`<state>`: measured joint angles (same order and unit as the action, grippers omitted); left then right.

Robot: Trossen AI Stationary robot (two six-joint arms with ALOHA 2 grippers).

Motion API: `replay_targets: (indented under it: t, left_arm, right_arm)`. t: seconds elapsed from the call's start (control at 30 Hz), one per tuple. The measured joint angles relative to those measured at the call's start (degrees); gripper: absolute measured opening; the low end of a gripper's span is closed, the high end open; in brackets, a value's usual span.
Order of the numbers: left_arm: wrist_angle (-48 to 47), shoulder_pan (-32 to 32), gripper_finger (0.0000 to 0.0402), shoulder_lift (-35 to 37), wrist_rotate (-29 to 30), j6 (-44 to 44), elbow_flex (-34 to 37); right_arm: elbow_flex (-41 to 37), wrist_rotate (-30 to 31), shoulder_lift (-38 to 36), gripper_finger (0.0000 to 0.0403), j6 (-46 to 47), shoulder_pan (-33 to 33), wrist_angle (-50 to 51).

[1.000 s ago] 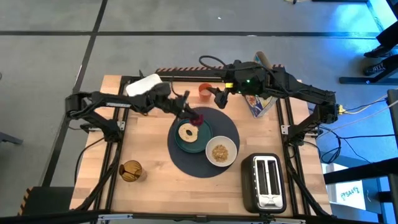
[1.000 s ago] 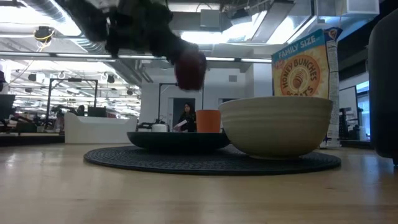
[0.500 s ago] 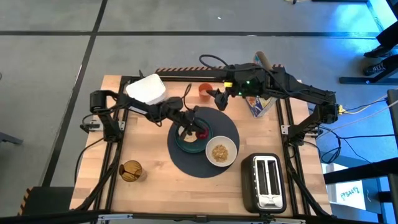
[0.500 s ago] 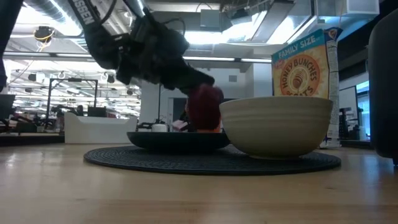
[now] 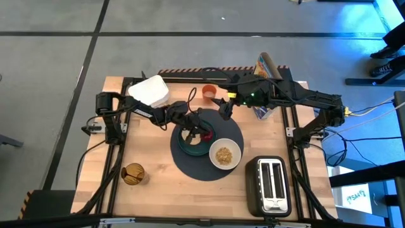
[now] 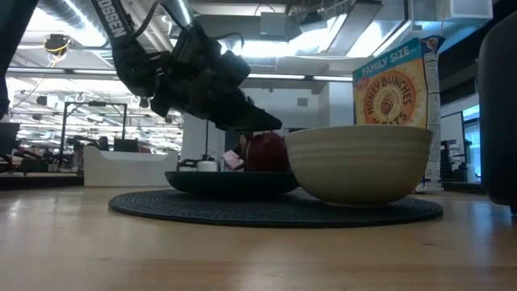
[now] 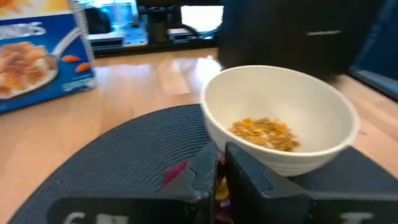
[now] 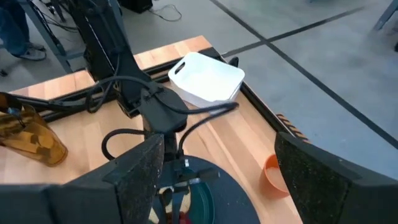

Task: Arrange a breakfast setting
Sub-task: Put the apple into the green plate, then put the orange cup to the top of the green plate on the black table mat

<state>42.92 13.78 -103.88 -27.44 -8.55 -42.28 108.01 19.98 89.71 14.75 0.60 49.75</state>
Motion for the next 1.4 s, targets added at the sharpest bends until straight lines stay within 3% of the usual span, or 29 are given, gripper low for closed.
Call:
replay_targets:
  t: [0.3, 0.5, 0.77, 1.0, 1.1, 1.27, 1.4]
  left_arm:
    - [-0.10, 0.07, 0.0107, 0.19, 5.72, 4.92, 0.00]
    - [-2.19, 0.07, 0.0151, 4.38, 6.82, 7.84, 0.00]
    - [-13.22, 0.35, 0.0182, 15.18, 14.43, 4.98, -0.04]
    - [-20.81, 1.82, 0.0183, 20.96, 24.03, 5.25, -0.81]
    - [-31.97, 4.86, 0.0182, 20.50, 25.95, 7.73, -6.59]
    - [-51.51, 11.84, 0.0182, 14.87, 23.70, 7.97, -23.16]
    - [-60.08, 16.68, 0.0182, 8.66, 23.28, 5.38, -35.63]
  right_arm:
    - [0.00, 0.41, 0.00, 0.0293, 2.39, -0.73, 1.45]
    - [0.00, 6.89, 0.02, 0.0293, 5.33, -3.50, 1.70]
    - [0.00, 14.58, 0.02, 0.0293, 14.58, -8.88, 6.54]
    - [0.00, 18.15, 0.04, 0.0293, 24.48, -13.37, 10.77]
    - [0.00, 18.02, 0.04, 0.0293, 25.86, -14.67, 10.43]
    - [0.00, 18.04, 0.04, 0.0293, 26.10, -14.77, 10.44]
    - [0.00, 18.08, -0.16, 0.0293, 25.71, -12.81, 10.55]
